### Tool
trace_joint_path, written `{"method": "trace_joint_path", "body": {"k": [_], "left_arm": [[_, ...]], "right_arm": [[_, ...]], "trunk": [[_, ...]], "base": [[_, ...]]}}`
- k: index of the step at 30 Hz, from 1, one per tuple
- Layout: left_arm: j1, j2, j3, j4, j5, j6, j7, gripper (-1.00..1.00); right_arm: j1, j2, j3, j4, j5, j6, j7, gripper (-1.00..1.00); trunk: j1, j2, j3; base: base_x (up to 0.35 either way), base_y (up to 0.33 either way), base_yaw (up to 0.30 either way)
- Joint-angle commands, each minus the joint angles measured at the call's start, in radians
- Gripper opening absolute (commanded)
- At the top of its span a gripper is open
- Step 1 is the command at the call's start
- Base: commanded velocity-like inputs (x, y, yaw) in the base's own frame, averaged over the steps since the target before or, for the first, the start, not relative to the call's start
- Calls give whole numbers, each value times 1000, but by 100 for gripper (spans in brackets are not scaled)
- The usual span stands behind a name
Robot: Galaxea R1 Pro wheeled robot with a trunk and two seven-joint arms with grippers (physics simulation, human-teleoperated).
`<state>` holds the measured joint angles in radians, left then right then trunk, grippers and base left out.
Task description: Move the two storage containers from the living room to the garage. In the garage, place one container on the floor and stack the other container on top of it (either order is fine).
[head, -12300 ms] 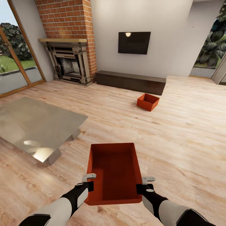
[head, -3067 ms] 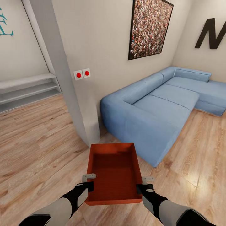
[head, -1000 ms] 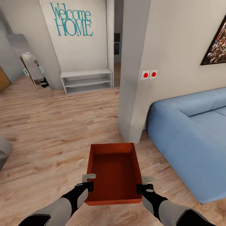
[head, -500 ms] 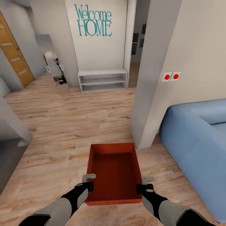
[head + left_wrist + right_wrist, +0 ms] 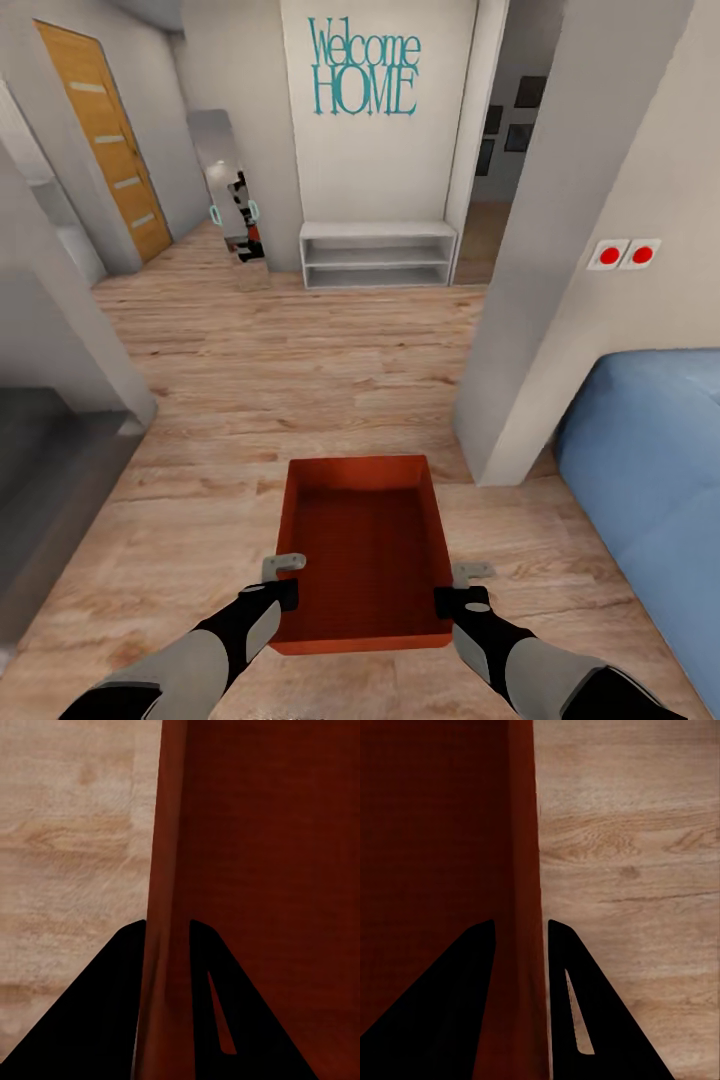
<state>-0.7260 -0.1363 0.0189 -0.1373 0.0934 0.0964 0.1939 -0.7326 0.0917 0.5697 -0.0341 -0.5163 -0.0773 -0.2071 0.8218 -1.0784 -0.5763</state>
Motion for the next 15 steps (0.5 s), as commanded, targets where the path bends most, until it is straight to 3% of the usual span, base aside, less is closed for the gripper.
{"method": "trace_joint_path", "body": {"k": [1, 10, 15], "left_arm": [[0, 0, -17, 1, 16, 5, 9, -100], [0, 0, -16, 1, 16, 6, 9, -100], [0, 0, -16, 1, 13, 6, 7, -100]], "right_arm": [[-1, 0, -12, -30, 2, 0, 21, -100], [-1, 0, -12, -30, 2, -1, 21, -100], [-1, 0, -12, -30, 2, 0, 21, -100]], "trunk": [[0, -1, -1], [0, -1, -1], [0, -1, -1]], "base": [[0, 0, 300], [6, 0, 300], [229, 0, 248]]}}
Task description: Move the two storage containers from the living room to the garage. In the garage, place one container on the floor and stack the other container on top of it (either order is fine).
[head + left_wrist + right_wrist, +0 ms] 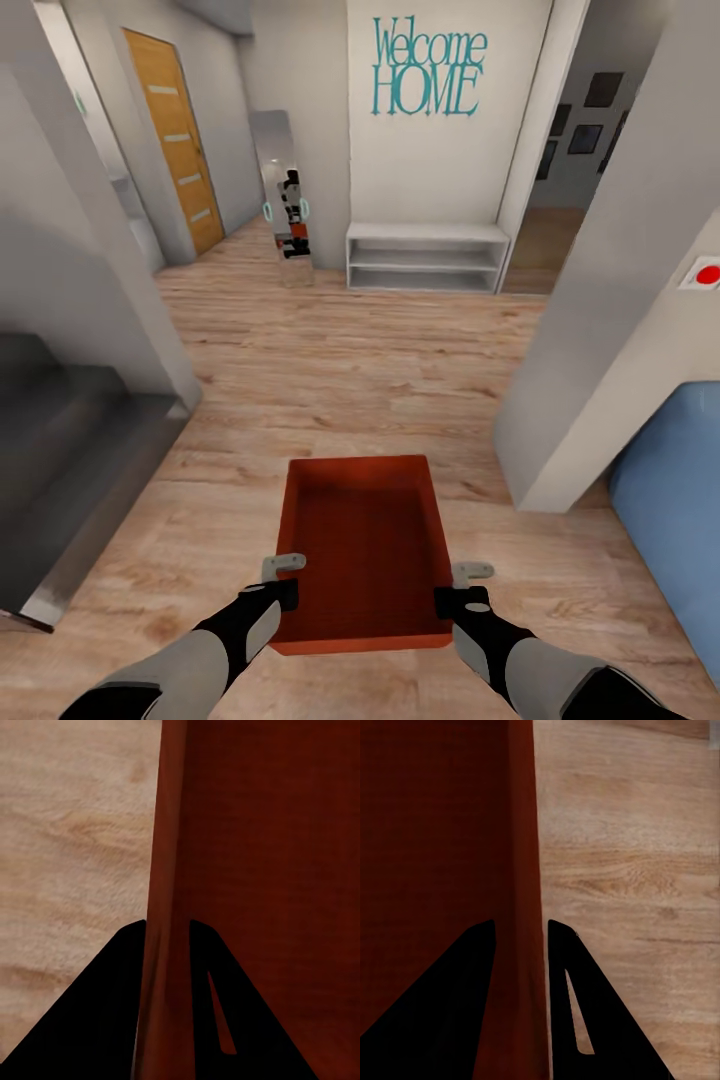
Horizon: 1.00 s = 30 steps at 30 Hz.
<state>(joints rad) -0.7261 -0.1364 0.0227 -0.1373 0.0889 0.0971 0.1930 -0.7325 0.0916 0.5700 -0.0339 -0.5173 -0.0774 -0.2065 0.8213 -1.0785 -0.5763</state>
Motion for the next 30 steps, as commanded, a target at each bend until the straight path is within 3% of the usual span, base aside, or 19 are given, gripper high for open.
{"method": "trace_joint_path", "body": {"k": [1, 30], "left_arm": [[1, 0, -20, 1, 17, 6, 8, -100], [1, 1, -20, 1, 18, 6, 8, -100]], "right_arm": [[-1, 0, -12, -31, 3, 0, 21, -100], [-1, 0, -12, -31, 3, -1, 21, -100]], "trunk": [[1, 0, -1], [1, 0, -1]], "base": [[306, 0, 85], [321, 0, 4]]}}
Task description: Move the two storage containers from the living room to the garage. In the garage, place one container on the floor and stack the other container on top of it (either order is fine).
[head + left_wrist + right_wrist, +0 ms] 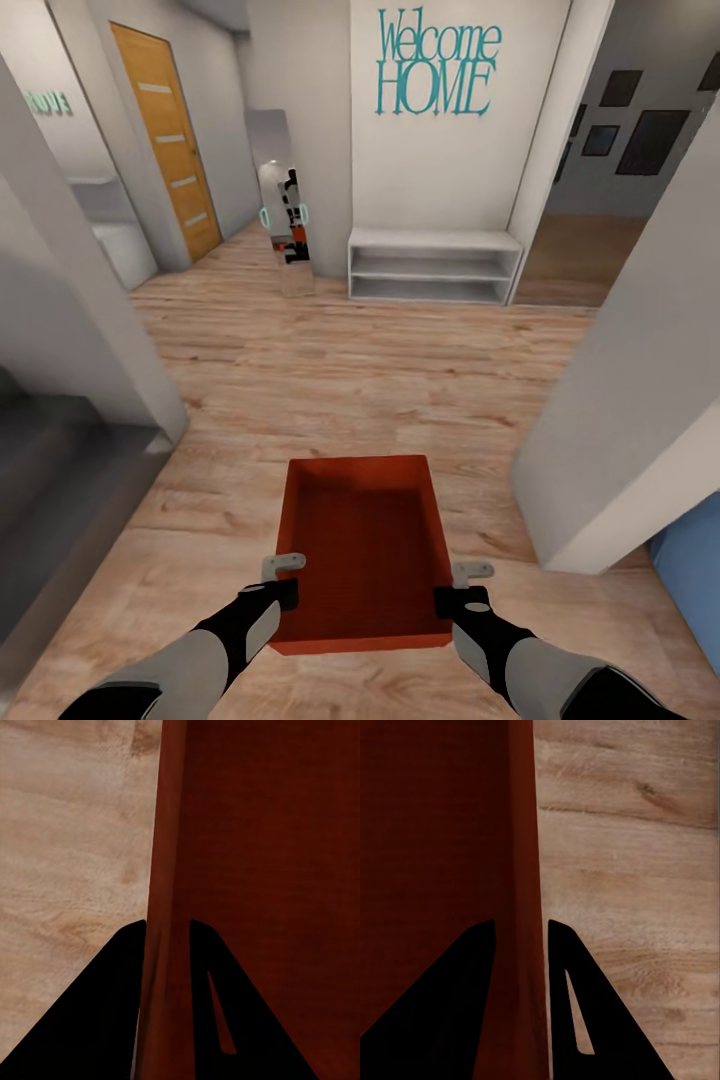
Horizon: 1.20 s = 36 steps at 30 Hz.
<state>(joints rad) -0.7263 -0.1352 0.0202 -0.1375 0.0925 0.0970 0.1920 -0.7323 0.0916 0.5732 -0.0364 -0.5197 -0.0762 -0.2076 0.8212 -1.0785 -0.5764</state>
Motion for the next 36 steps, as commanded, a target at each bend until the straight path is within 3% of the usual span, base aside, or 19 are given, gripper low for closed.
{"method": "trace_joint_path", "body": {"k": [1, 25, 36], "left_arm": [[1, 0, -17, 1, 14, 6, 9, -100], [1, 5, -19, 1, 15, 6, 9, -100], [1, 5, -18, 1, 15, 6, 9, -100]], "right_arm": [[-1, 0, -15, -28, 6, -2, 22, -100], [-1, 0, -15, -28, 6, -2, 22, -100], [-1, -1, -15, -28, 6, -2, 22, -100]], "trunk": [[1, 0, -1], [1, 0, -1], [1, 0, -1]], "base": [[322, 0, 0], [322, 0, 1], [322, 0, 161]]}}
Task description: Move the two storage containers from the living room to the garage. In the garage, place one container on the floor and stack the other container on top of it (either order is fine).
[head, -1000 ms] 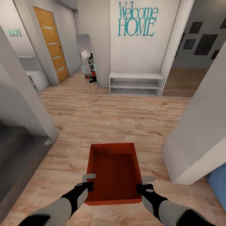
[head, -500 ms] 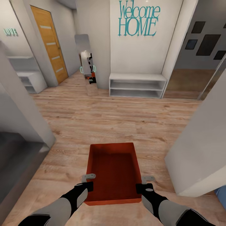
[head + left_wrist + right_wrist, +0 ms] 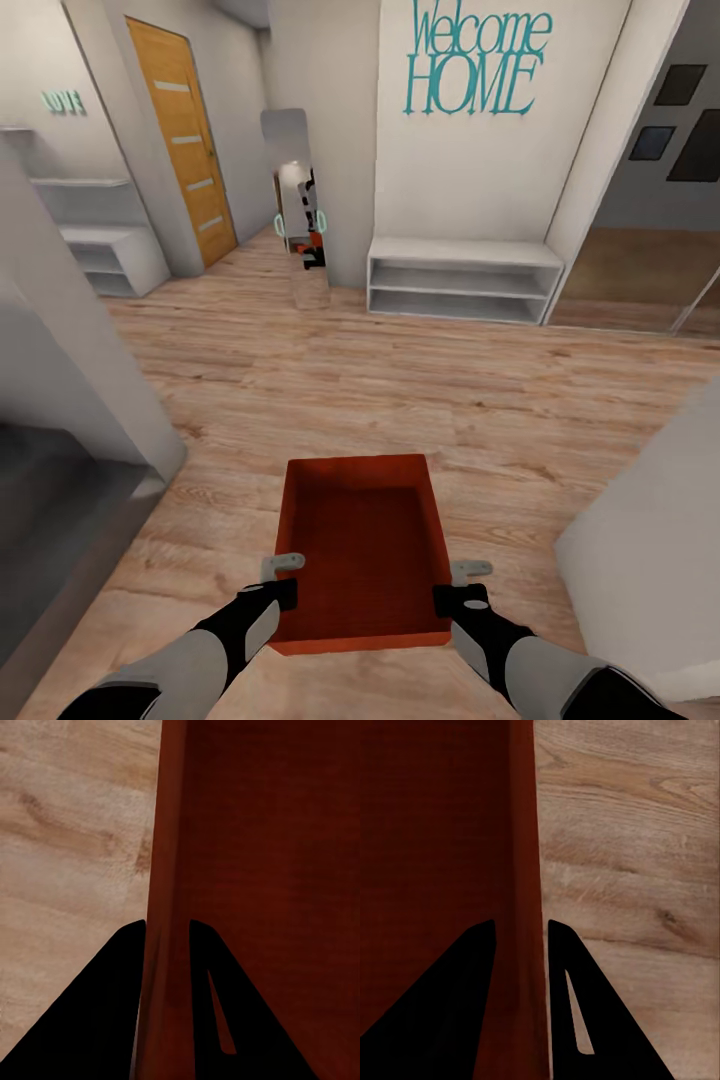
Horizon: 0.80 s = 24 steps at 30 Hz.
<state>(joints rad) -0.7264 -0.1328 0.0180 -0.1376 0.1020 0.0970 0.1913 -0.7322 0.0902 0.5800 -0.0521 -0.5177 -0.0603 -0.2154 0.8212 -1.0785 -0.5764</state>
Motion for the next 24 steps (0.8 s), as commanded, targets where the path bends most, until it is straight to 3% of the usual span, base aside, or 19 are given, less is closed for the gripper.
{"method": "trace_joint_path", "body": {"k": [1, 24], "left_arm": [[1, 2, -16, 1, 5, 6, 10, -100], [1, 2, -16, 1, 6, 6, 10, -100]], "right_arm": [[-1, 1, -22, -12, 4, -18, 30, -100], [-1, 1, -22, -12, 4, -18, 30, -100]], "trunk": [[1, 0, -1], [1, 0, -1]], "base": [[322, 0, 35], [322, 0, 3]]}}
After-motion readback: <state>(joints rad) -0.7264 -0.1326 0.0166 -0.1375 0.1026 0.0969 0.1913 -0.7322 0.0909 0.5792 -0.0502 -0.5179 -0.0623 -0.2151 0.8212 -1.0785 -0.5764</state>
